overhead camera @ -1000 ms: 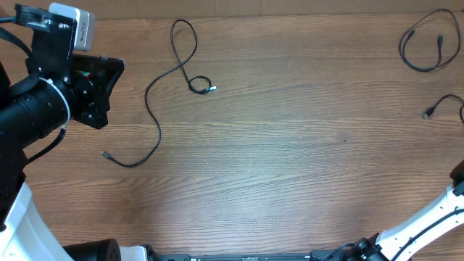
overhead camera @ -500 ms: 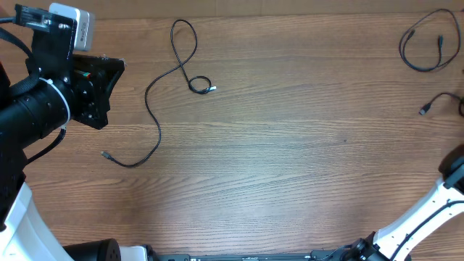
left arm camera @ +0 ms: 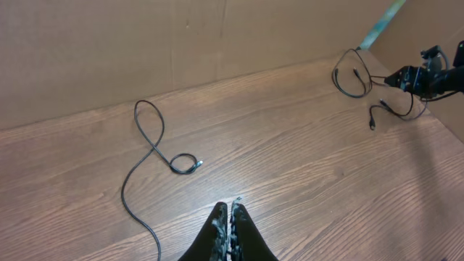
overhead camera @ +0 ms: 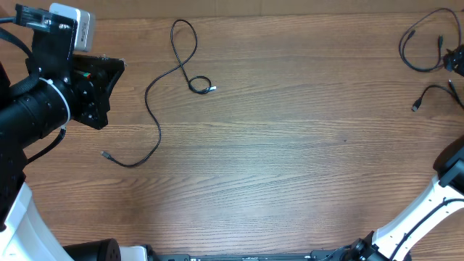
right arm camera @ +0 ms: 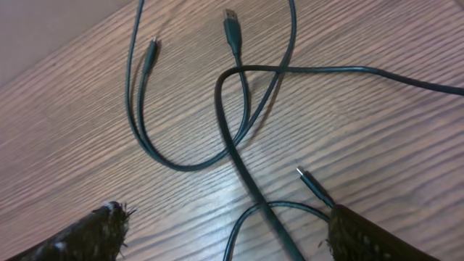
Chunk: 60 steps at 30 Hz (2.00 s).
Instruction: Untangle cables
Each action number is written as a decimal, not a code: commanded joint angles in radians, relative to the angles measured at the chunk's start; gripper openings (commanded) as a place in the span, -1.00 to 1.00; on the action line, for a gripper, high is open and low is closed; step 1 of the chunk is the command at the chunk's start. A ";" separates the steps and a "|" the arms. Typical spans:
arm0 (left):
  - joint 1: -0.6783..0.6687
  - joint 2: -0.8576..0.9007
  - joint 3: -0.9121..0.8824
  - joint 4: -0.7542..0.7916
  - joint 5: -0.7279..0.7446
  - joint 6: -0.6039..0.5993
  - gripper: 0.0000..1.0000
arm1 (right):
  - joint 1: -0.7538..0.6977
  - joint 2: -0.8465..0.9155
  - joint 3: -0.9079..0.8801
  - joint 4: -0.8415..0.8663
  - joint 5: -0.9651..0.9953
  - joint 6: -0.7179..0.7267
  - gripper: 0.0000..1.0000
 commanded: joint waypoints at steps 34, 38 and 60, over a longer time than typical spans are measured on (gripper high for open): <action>0.003 0.007 -0.003 0.002 -0.086 0.035 -0.92 | 1.252 -0.181 0.022 -0.042 -0.079 -0.105 0.96; 0.003 0.007 -0.003 0.002 -0.086 0.035 -0.92 | 1.296 -0.063 0.022 0.016 -0.118 -0.106 0.97; 0.003 0.007 -0.003 0.002 -0.086 0.035 -0.92 | 1.357 0.139 0.039 0.170 -0.039 -0.109 1.00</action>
